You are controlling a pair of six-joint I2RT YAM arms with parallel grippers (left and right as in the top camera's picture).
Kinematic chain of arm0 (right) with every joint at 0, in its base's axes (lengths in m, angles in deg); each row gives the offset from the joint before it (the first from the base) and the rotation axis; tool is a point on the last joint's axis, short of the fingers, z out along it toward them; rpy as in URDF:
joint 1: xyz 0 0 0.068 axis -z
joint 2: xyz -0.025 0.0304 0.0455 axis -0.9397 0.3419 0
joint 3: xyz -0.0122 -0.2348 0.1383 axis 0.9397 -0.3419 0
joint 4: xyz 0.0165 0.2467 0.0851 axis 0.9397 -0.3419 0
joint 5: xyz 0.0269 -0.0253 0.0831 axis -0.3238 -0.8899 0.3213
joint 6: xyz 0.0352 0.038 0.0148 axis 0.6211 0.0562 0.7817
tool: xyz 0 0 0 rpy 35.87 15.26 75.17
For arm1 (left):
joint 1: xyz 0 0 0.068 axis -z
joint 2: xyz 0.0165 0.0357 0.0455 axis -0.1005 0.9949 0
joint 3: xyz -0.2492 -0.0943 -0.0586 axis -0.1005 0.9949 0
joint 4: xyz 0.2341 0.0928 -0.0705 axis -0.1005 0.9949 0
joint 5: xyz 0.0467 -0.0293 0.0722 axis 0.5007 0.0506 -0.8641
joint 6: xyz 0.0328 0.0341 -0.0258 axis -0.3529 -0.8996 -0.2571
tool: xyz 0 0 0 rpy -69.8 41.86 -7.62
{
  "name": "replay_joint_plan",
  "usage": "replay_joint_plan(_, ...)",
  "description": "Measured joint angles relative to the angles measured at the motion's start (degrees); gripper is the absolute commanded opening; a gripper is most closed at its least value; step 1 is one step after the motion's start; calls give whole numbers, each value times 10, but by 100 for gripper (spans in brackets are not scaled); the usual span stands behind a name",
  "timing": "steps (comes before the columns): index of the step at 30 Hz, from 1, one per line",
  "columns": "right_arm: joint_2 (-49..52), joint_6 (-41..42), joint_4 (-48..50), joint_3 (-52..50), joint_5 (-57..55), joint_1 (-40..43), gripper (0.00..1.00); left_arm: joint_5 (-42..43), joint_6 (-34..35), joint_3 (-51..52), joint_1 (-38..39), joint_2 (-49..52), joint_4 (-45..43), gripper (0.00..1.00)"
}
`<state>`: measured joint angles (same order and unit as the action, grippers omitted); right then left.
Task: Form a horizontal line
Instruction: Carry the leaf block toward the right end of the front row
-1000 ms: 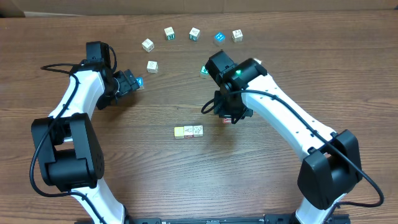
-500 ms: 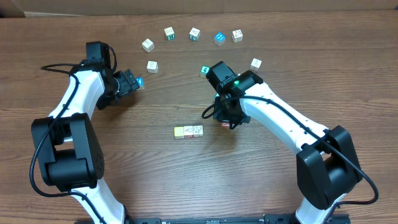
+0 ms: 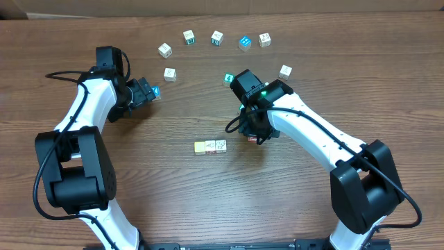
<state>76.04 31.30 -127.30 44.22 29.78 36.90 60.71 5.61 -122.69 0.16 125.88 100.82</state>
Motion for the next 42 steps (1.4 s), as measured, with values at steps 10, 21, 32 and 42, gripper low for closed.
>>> replay_joint_plan(10,0,0,3,0,-2,0,13,0,0,0,0,0,0,100)
replay_joint_plan(21,0,0,14,0,-3,-16,13,0,0,0,0,0,0,99)
replay_joint_plan(32,0,0,53,-23,-3,-41,14,0,0,0,0,0,0,100)
replay_joint_plan(42,0,2,107,-66,-2,-42,19,0,0,0,0,0,0,100)
